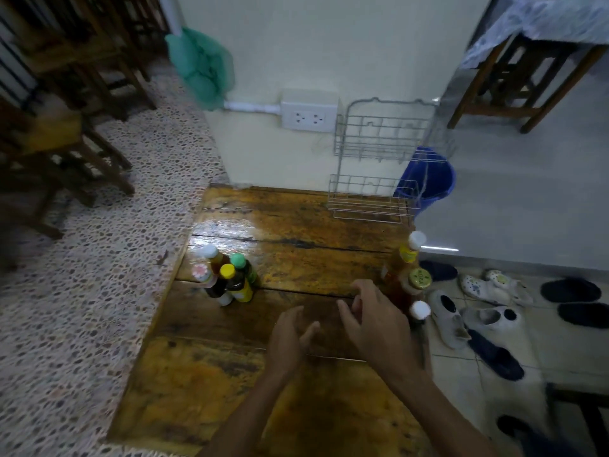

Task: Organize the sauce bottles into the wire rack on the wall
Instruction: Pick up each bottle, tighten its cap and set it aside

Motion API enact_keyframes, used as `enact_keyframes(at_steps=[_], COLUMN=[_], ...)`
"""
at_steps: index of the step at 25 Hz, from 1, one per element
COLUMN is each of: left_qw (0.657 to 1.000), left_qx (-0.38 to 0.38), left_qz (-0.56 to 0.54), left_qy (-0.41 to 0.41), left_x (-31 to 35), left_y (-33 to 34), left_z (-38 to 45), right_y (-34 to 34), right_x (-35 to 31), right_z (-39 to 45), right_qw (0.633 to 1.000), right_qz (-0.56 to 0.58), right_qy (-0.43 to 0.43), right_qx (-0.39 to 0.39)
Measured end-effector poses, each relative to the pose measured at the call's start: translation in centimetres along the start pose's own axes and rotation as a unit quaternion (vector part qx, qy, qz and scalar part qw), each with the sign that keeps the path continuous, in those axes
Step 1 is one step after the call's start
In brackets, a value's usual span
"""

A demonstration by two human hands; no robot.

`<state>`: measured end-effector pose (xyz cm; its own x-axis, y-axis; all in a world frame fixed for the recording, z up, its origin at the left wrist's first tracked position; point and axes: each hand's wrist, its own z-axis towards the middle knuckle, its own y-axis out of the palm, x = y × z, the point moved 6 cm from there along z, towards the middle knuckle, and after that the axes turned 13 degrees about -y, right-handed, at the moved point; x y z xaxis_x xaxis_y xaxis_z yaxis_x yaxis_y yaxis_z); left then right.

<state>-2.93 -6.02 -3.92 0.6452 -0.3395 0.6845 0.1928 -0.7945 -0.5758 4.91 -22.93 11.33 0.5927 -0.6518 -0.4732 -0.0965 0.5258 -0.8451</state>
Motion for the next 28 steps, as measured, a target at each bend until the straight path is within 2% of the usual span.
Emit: enact_keyframes(at_steps=[6, 8, 11, 16, 19, 21, 25, 28], left_qw=[0.989, 0.984, 0.98, 0.982, 0.98, 0.977, 0.997, 0.996], left_qx=[0.111, 0.117, 0.076, 0.0, -0.02, -0.035, 0.016, 0.055], left_qz=[-0.059, -0.094, -0.165, -0.185, -0.193, -0.209, -0.078, -0.057], left_qy=[-0.081, -0.098, -0.082, -0.036, -0.042, -0.038, 0.006, 0.051], left_x=[-8.6, -10.0, -10.0, -10.7, -10.3, -10.1, -9.7, -8.8], left_y=[-11.9, -14.7, -17.0, -17.2, -17.3, -17.1, -17.8, -18.5], left_z=[1.8, 2.9, 4.8, 7.5, 7.6, 7.7, 7.6, 6.7], right_y=[9.2, 11.5, 14.9, 18.6, 19.4, 19.0, 17.1, 14.7], right_x=[-11.9, -15.9, -20.0, -21.3, -21.3, -21.6, -22.4, -22.2], right_z=[8.2, 10.8, 13.4, 14.1, 13.9, 13.9, 12.9, 12.0], right_qw=[0.986, 0.98, 0.97, 0.959, 0.955, 0.949, 0.932, 0.935], right_qz=[0.01, 0.001, -0.023, -0.131, -0.135, -0.141, -0.15, -0.133], right_qy=[-0.137, -0.179, -0.213, -0.187, -0.177, -0.202, -0.278, -0.301], right_qx=[-0.093, -0.088, -0.111, -0.167, -0.197, -0.198, -0.175, -0.131])
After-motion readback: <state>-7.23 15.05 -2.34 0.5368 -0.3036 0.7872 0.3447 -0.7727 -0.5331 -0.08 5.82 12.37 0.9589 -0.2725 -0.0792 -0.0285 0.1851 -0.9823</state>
